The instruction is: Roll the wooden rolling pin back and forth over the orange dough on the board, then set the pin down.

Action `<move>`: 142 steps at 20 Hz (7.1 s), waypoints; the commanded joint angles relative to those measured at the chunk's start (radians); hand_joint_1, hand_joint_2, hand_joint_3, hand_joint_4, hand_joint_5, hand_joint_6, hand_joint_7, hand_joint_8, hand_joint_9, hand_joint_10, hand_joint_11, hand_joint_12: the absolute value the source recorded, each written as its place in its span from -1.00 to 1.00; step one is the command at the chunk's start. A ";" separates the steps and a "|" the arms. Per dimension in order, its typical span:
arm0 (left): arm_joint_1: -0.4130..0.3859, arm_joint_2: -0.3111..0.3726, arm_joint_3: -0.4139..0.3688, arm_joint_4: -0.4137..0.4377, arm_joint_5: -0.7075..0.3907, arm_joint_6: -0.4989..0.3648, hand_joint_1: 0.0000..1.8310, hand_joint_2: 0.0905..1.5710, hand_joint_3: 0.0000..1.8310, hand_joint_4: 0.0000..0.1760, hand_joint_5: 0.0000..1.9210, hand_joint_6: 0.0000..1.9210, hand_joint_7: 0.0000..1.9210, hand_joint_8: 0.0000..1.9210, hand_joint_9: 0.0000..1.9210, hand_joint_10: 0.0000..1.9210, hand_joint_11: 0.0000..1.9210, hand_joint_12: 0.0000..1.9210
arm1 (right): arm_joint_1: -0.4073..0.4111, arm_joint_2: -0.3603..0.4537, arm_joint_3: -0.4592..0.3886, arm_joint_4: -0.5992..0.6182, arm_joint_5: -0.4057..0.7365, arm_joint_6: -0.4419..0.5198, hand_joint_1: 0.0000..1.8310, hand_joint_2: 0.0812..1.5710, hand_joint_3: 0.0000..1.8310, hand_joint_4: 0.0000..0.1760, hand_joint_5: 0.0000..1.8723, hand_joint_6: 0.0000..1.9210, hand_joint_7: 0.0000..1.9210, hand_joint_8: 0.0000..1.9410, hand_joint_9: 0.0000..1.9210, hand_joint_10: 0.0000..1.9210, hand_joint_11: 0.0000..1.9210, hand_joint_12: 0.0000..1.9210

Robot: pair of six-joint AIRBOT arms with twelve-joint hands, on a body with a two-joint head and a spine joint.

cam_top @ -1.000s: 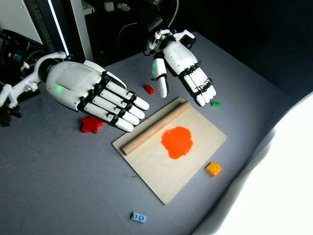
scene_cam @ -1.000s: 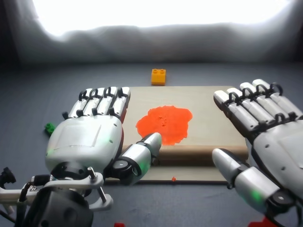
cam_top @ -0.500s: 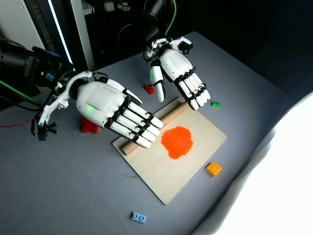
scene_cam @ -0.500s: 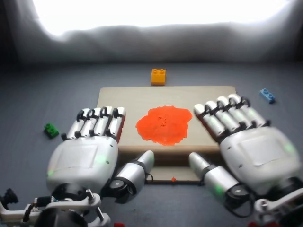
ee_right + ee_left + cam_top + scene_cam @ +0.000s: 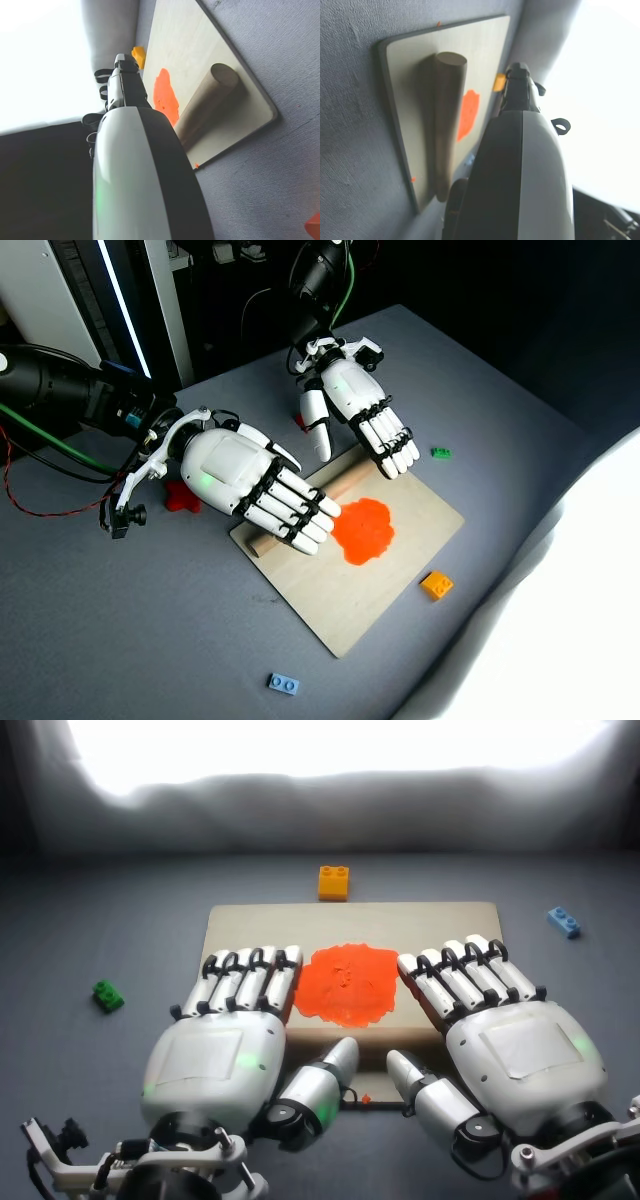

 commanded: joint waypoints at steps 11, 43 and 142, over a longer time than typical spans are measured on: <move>0.055 -0.044 0.065 0.086 -0.106 -0.041 -1.00 0.82 -0.97 -1.00 -0.94 -0.99 -0.93 -1.00 -1.00 -1.00 -1.00 -1.00 | 0.001 -0.042 0.062 -0.079 0.050 0.018 -1.00 0.80 -1.00 -1.00 -0.92 -1.00 -0.91 -1.00 -0.96 -0.99 -1.00 -1.00; 0.083 -0.139 0.208 0.148 -0.155 -0.092 -1.00 0.87 -0.98 -1.00 -0.96 -1.00 -0.97 -1.00 -1.00 -1.00 -1.00 -1.00 | 0.024 -0.107 0.189 -0.079 -0.003 0.048 -1.00 0.80 -1.00 -1.00 -0.89 -0.99 -0.90 -0.99 -0.94 -0.98 -0.98 -0.99; -0.079 -0.249 0.638 0.168 0.156 -0.169 -1.00 0.87 -1.00 -1.00 -0.97 -1.00 -0.98 -1.00 -1.00 -1.00 -1.00 -1.00 | 0.119 -0.104 0.444 -0.002 -0.196 0.270 -1.00 0.82 -1.00 -1.00 -0.90 -1.00 -0.91 -1.00 -0.95 -1.00 -1.00 -0.98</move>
